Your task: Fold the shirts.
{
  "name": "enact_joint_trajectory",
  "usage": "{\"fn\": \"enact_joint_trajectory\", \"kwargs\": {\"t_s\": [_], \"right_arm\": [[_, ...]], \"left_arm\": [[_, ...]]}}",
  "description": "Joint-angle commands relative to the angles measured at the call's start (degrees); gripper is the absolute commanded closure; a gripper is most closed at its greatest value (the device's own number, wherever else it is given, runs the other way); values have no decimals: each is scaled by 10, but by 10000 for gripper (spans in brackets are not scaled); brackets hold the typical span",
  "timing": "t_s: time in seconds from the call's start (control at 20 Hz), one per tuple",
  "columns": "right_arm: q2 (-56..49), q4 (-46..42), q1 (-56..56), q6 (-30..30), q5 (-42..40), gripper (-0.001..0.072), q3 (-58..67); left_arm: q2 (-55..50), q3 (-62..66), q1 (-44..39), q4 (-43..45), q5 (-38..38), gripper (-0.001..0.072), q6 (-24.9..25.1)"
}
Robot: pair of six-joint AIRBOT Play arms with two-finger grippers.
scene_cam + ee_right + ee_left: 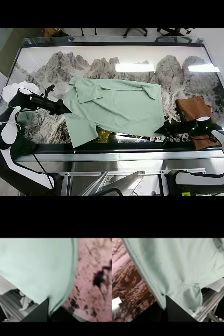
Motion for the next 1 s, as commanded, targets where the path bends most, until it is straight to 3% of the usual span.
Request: {"fn": "enact_joint_trajectory", "kwargs": {"t_s": [0.0,0.15,0.3,0.5,0.7,0.95], "right_arm": [[50,87,35,-12,44,693,72],[156,142,7,-3,62,694,254],[229,148,-43,1,50,695,480],[278,146,-79,1,-10,695,704],[286,141,-79,1,-31,695,770],[219,150,-80,39,47,694,728]], "left_arm": [[81,2,9,-75,-29,692,20],[213,56,41,-208,-61,692,36],[367,159,90,-286,-52,692,35],[546,278,183,-293,59,692,41],[614,370,278,-257,100,692,45],[521,355,231,-260,24,692,8]]}}
